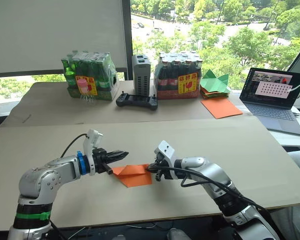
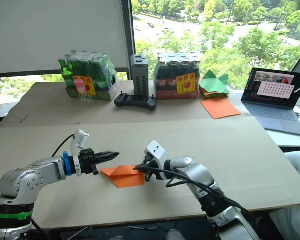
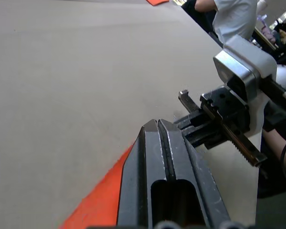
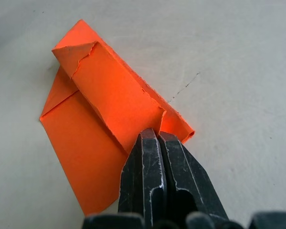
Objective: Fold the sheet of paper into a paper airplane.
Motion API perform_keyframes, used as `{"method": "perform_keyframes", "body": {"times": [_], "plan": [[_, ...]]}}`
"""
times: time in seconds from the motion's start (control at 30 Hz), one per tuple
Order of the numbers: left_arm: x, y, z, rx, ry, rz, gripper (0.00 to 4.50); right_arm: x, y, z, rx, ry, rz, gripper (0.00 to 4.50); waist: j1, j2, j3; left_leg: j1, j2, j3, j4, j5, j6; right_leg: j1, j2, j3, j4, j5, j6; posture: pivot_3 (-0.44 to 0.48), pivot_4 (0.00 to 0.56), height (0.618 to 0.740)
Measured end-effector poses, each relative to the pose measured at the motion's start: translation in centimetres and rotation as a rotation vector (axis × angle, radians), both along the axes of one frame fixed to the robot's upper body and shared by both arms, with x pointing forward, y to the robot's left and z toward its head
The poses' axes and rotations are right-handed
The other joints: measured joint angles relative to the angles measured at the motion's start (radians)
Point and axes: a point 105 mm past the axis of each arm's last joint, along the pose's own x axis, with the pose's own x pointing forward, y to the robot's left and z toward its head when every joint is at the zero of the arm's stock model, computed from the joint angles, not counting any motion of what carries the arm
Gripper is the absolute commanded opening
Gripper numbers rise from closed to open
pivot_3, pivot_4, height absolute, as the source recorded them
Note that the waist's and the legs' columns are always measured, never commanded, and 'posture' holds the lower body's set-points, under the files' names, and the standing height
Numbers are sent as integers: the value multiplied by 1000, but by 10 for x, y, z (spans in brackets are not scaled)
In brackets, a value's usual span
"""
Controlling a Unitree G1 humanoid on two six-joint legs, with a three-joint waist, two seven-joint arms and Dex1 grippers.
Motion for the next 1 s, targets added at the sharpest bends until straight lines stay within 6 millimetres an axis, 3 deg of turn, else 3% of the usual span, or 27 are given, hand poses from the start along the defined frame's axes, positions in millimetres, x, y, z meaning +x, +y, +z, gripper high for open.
{"method": "perform_keyframes", "body": {"times": [0.1, 0.37, 0.67, 1.0], "plan": [[-8, -2, -15, 46, 13, -41, 0, 1, -2, 0, -7, -3, -4, 17, 6, -1, 0, 0, 0, 0, 0, 0, 0, 0, 0, 0, -1, 0, 0, 0, 150, 740], [3, 13, -34, 142, -27, -17, 0, 0, -2, 0, 2, -10, -2, 17, 6, -1, 0, -1, 0, 0, 0, 0, 0, 0, 0, 0, -1, 0, 0, 0, 150, 740], [-5, 13, -48, 152, 9, -26, 0, -1, -2, -1, 5, -13, -5, 17, 6, -1, 0, -1, 1, 0, 0, 0, 0, 0, 0, 0, -2, 0, 0, 0, 150, 740], [-5, 12, -50, 159, -7, -25, 0, -1, -3, -1, 7, -14, -10, 17, 7, -1, 0, -1, 1, 0, 0, 0, 0, 0, 0, 0, -3, -1, 0, 0, 150, 740]]}}
